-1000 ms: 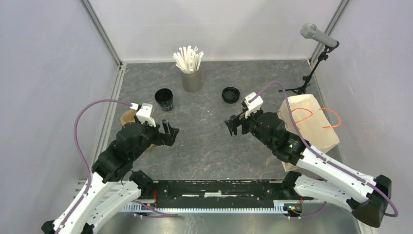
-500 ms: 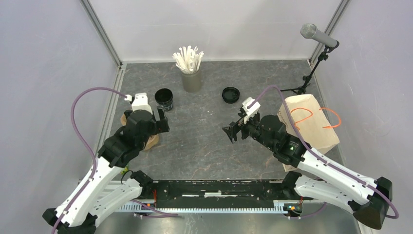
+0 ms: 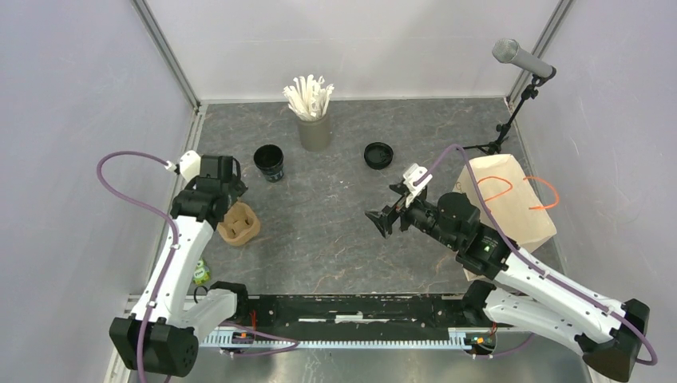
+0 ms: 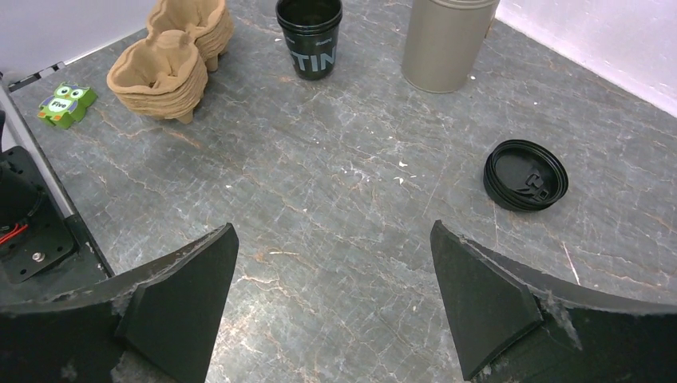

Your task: Pack the takeout coffee

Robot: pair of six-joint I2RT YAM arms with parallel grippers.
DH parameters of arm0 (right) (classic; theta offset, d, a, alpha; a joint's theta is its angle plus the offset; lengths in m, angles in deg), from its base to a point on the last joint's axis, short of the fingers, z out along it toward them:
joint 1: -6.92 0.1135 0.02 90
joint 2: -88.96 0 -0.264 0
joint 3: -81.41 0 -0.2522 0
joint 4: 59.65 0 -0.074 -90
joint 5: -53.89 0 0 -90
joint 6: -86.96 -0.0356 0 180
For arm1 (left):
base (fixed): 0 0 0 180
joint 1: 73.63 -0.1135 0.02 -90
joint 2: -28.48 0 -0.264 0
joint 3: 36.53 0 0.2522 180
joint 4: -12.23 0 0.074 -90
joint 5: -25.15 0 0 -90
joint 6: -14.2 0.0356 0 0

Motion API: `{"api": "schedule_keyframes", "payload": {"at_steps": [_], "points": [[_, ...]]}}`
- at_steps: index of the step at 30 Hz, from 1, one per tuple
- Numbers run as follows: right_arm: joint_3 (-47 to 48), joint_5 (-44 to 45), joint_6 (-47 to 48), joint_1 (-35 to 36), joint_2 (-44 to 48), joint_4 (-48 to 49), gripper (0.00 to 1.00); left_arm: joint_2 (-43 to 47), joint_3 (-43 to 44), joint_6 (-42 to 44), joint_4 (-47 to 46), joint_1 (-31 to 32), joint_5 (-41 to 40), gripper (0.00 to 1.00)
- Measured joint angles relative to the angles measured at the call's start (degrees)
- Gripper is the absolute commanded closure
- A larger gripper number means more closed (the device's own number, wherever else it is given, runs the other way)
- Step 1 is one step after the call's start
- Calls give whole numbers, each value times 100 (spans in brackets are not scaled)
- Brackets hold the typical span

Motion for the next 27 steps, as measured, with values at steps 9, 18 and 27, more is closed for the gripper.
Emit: {"api": "schedule_keyframes", "payload": {"at_steps": [9,18,27], "points": [[-2,203,35,0,-9,-118,3,-358,212,-52,2,-42,422,12],[1099,1005,96,0,-321,-538,5,-758,643,1036,-743,-46,1082,21],[1012,870,103,0,-170,-514,6,-3161,2188,1440,-1034,-164,1482,58]]}}
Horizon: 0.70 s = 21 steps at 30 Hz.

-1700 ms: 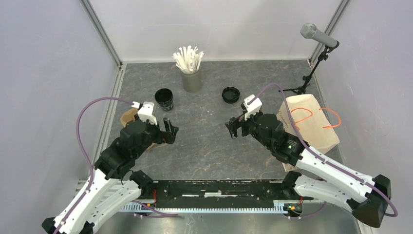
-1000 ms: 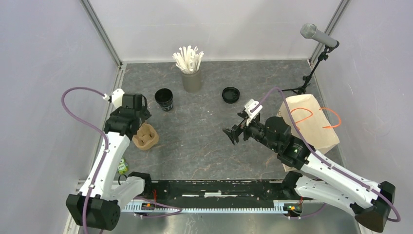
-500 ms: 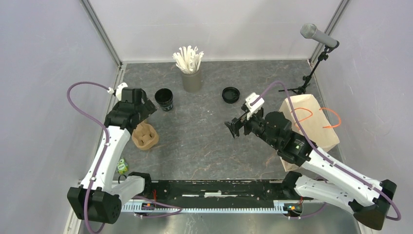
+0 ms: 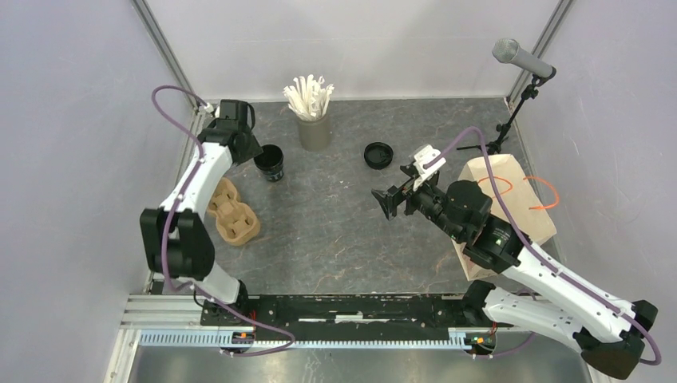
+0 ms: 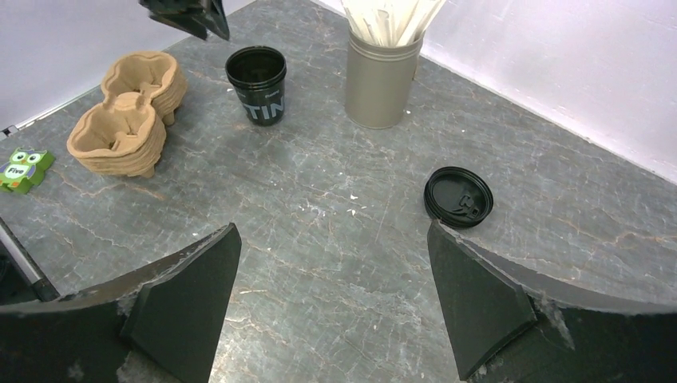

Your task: Pack the takeout coffee

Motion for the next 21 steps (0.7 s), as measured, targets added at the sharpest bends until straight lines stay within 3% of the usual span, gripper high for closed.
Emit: {"api": "schedule_keyframes", "payload": {"at_steps": [6,21], "points": [[-35,-66,31,0,136,7,6,-706,199,22,26,-223,275,63],[-232,-70,136,0,404,13,6,-1141,439,293,-197,-437,933,74]]}}
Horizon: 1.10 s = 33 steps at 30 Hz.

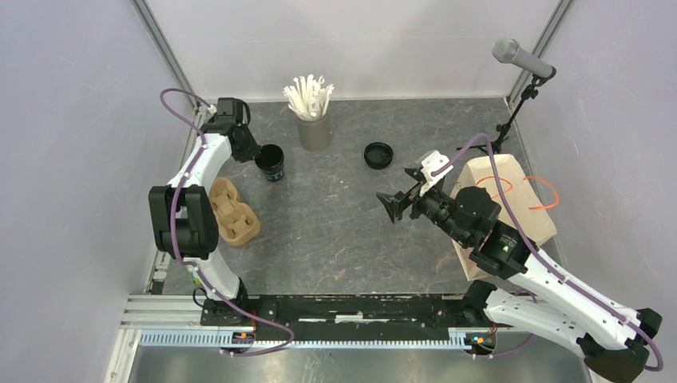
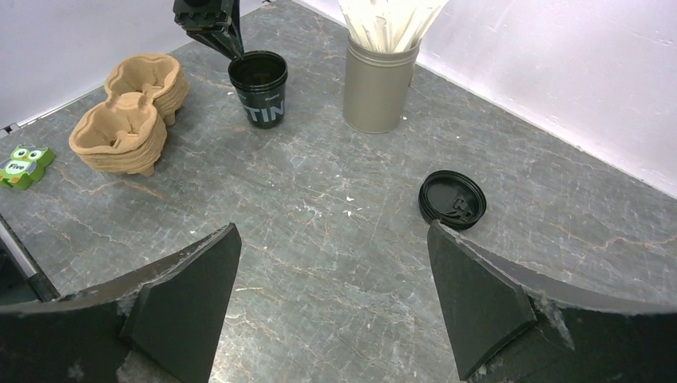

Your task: Pack the takeout coffee

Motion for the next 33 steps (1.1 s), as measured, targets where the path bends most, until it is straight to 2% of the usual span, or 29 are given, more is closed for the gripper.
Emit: {"api": "schedule_keyframes", "payload": {"at_steps": [4,20,23,28,33], "points": [[-7,0,20,0,31,-2,6,-55,13,7,0,-2,-4,72],[-72,0,39,0,85,-2,6,-173,140,190,68,-2,-20,75],[-72,0,39,0,85,-2,6,-210,140,195,70,-2,-17,80],[-74,0,39,0,85,0,6,-219,166,234,111,-2,-4,96],[-74,-2,37,0,85,0,6,-219,243,295,155,-2,33,98]]}}
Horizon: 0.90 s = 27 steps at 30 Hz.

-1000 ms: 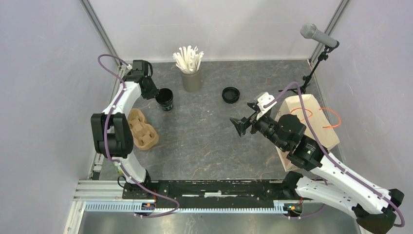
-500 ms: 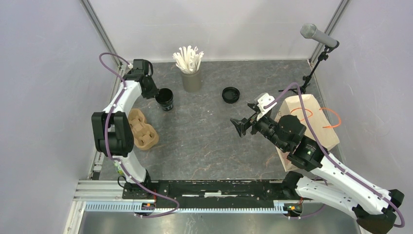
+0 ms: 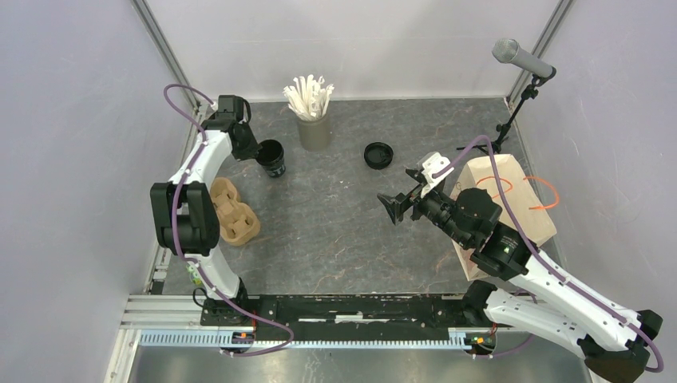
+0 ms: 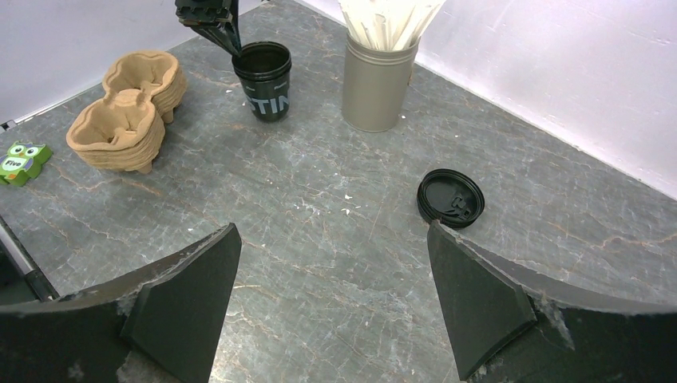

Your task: Pack the takeout coffee

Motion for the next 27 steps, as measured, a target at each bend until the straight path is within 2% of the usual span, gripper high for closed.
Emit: {"api": "schedule_keyframes", "payload": {"at_steps": [6,9,15,22,27], "points": [[0,-15,0,0,-11,0,6,0,107,22,166,0,46,96],[-2,-17,-2,0,-31,0,6,0,214,28,310,0,52,90],[-2,-39,-7,0,-59,2,6,-33,380,59,448,0,87,89],[-2,-42,-17,0,-63,2,6,-186,402,101,531,0,219,81],[-2,-61,-24,0,-63,2,6,-243,411,146,564,0,245,83]]}}
